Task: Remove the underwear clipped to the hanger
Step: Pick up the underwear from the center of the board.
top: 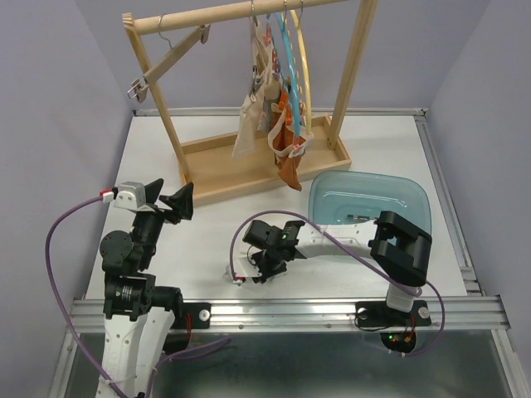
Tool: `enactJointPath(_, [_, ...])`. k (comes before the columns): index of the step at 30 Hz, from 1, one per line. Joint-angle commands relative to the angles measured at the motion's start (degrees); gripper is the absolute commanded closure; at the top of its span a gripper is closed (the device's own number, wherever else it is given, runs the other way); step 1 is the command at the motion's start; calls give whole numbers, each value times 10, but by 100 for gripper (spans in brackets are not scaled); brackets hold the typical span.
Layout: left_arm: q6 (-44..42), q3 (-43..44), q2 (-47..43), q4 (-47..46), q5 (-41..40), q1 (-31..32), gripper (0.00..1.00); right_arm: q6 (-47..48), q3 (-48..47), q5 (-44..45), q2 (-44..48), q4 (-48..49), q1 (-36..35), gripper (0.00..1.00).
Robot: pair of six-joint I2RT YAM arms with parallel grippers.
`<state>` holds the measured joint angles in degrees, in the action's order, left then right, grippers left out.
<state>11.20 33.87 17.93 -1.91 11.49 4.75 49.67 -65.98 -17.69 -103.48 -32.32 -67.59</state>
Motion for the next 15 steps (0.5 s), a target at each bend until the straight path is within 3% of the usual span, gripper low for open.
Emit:
enactJointPath(1, [-7, -1, -11, -18, -5, -4, 10, -6, 5, 0, 35, 14, -5, 80])
enactJointPath(4, [-8, 0, -12, -16, -6, -3, 10, 11, 14, 1, 79, -9, -4, 89])
enactJointPath(9, [-8, 0, -16, -15, -5, -3, 10, 66, -34, -43, 128, -132, 32, 90])
enactJointPath(15, [-9, 0, -16, -14, -4, -4, 10, 85, -53, -106, 208, -186, 142, 90])
